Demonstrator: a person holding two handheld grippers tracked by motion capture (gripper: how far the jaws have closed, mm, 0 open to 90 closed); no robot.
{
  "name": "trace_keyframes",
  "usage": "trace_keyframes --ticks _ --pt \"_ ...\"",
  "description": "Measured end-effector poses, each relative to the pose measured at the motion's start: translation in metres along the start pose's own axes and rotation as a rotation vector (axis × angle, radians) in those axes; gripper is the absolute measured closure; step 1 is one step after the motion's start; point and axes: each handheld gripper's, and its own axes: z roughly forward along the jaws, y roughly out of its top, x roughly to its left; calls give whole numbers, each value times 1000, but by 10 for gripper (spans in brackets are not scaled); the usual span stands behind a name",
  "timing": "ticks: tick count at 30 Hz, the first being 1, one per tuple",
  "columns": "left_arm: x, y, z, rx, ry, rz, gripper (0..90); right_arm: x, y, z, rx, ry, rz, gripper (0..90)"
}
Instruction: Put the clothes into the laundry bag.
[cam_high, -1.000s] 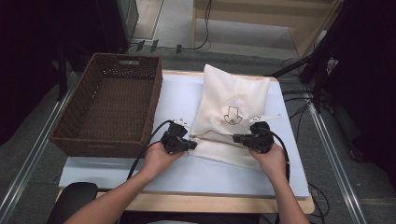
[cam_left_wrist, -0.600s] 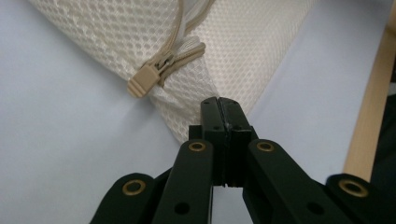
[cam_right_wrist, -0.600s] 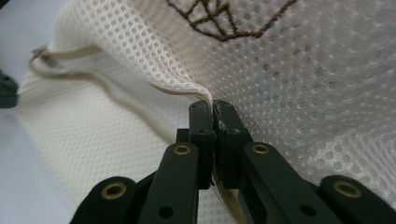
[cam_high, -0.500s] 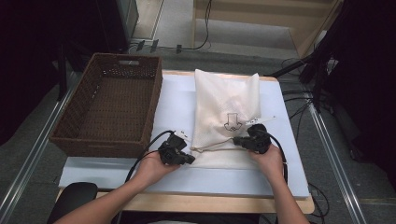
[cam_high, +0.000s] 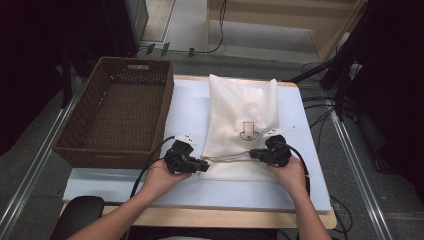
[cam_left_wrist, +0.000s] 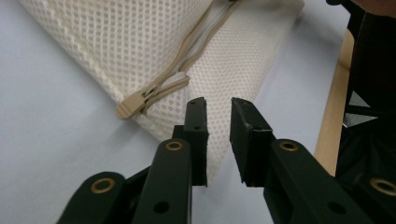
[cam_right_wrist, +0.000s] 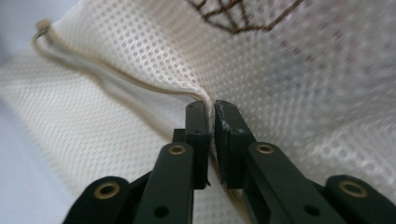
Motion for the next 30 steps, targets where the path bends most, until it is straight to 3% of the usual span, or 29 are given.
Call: trace_keyframes --ticks 2,6,13,20,24,30 --pt "-1 1 -1 -16 12 17 697 2 -1 -2 17 -9 -17 787" --pt "-3 2 -4 -47 43 49 602 7 -4 -3 37 15 -61 735" --pt "-3 3 -3 -59 83 85 490 9 -2 -8 44 34 -75 657" --pt "-1 6 -3 -54 76 94 445 10 4 -19 -9 19 -91 608" --pt "-1 6 -4 -60 79 97 418 8 7 -31 -66 12 -107 554" --pt "2 8 -9 -75 93 99 403 -1 6 -46 -127 -20 -83 500"
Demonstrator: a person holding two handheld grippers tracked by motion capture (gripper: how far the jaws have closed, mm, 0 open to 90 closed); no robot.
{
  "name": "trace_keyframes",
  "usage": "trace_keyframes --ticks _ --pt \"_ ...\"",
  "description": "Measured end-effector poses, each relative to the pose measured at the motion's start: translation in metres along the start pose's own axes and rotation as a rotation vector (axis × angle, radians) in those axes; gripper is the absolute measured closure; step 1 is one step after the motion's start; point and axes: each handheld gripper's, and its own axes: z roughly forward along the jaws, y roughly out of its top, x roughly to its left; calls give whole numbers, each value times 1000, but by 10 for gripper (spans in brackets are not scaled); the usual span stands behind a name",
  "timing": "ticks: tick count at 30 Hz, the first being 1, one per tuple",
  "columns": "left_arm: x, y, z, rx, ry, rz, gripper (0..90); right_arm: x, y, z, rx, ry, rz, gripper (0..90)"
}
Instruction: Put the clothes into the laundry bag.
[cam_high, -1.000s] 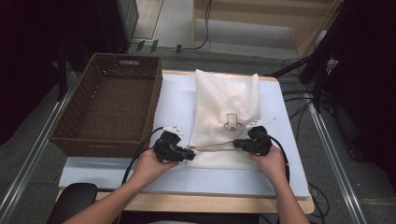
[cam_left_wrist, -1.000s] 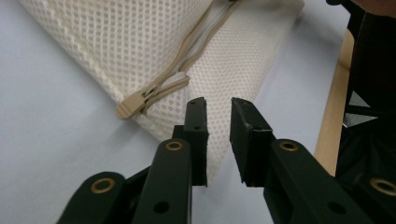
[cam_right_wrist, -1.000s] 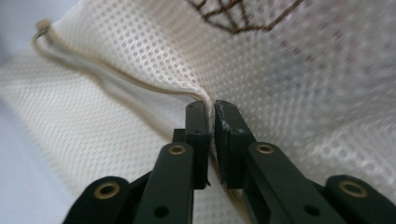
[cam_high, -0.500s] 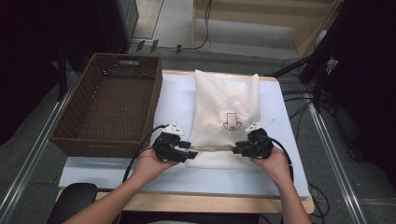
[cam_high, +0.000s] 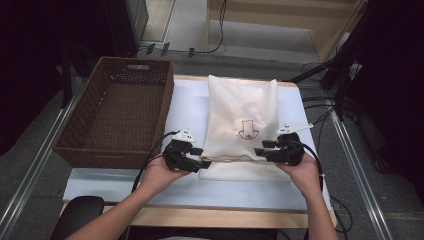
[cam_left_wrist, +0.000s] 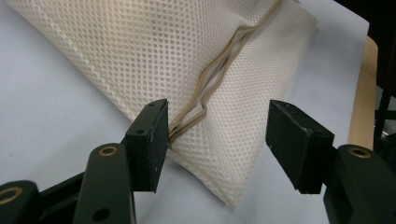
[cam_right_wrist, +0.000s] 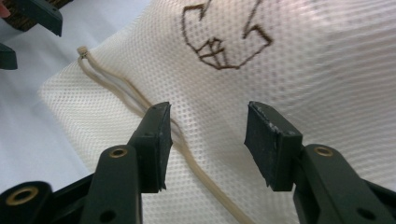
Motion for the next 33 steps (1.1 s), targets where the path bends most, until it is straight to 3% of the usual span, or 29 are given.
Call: trace_keyframes --ticks 8,13,22,26,33 --pt "1 1 -3 -22 17 6 403 -13 -4 -10 -48 -55 41 389" --pt "1 0 -2 -18 35 22 392 -20 -8 -13 -67 -73 70 385" --pt "3 -1 -1 -21 47 2 386 -35 -17 -14 -66 -124 126 390" --pt "5 -1 0 -21 46 -8 380 -39 -19 -13 -67 -134 134 391" --pt "4 -1 -1 -50 28 13 361 -39 -19 -11 -66 -144 137 390"
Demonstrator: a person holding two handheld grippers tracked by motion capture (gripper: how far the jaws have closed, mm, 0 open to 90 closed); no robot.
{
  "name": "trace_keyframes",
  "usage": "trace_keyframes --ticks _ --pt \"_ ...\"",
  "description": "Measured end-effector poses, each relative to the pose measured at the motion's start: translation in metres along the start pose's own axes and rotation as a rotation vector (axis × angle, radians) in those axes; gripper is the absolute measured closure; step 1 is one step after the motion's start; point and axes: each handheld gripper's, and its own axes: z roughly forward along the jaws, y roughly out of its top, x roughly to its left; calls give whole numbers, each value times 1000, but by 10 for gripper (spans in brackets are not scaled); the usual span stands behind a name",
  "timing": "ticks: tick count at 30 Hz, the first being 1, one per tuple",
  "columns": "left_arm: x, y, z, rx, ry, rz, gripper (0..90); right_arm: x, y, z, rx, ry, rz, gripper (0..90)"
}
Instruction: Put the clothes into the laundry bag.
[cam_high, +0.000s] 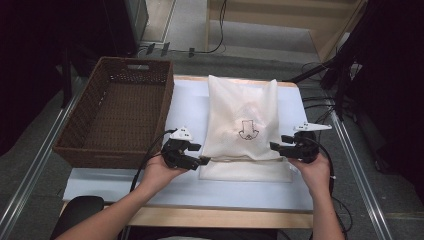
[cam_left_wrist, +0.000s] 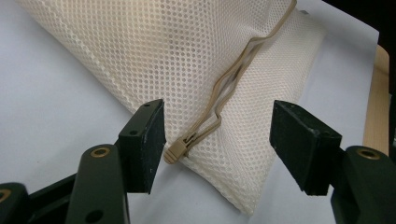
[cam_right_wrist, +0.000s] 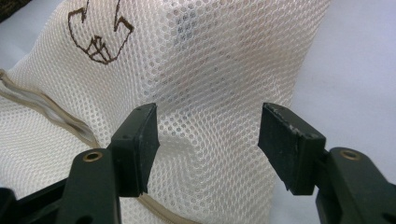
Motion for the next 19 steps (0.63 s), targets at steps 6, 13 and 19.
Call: trace_keyframes --ticks 6,13,19 --pt "1 -1 1 1 9 -19 355 0 -1 1 4 2 5 390" --pt "4 -3 3 0 35 -47 334 2 -1 5 7 8 -6 395" --pt "6 -4 3 -16 27 -59 334 1 -2 4 6 7 -3 395"
